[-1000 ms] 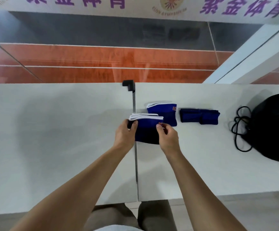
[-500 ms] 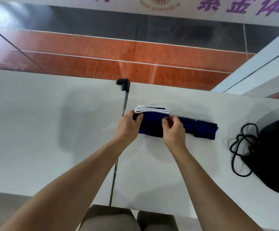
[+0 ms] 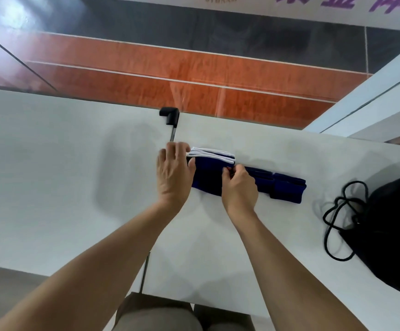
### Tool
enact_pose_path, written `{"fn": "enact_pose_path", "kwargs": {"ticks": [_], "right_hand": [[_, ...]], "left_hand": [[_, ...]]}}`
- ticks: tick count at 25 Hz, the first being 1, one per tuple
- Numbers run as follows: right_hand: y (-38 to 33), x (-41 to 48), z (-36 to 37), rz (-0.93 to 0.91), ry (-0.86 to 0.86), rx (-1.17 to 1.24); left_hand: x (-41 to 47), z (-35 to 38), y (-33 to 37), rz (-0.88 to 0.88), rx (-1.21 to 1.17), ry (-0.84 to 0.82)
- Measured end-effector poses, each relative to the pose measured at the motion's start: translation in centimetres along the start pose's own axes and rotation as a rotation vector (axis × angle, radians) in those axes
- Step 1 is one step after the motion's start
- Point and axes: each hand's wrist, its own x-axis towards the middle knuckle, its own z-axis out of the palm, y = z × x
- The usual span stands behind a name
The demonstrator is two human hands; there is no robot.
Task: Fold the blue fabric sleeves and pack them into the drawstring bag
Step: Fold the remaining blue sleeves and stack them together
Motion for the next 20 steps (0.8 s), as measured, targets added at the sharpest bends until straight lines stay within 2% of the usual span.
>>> {"fn": "enact_pose_path", "kwargs": {"ticks": [2,4,6,9,12,16,20], "right_hand": [[-0.2,0.1,-0.1,0.021,-0.009,-0.040],[-0.3,0.0,0.0,0.001,0.002,-0.061],[-0.3,-0.4,0.1,-0.096,0.085,-0.024],[1.1,-1.0,0.3,-0.411,0.242,-0.135],[3.1,-1.5,1.0,-0.638,0.185,-0.276],[3.2,-1.4,1.1,-0.625,0.145,-0.386],[2.5,-1.3,-0.6,-0.631,0.082,-0.352]], "left_hand": [[-0.6,0.7,0.2,0.294,0.119,0.051],[-1.4,1.7,-0.3,0.415,0.205,-0.106],[-2.0,2.6,-0.9,0.380,0.236,-0.221],[-2.8,3.3,-0.7,0.306,0.205,-0.284],[-3.0,3.7,-0.5,0.259,0.236,-0.355],[-3.1,3.9,-0.6,0.245,0.263,-0.394],[-2.9,3.5,0.6,0.241,0.274,-0.347]]}}
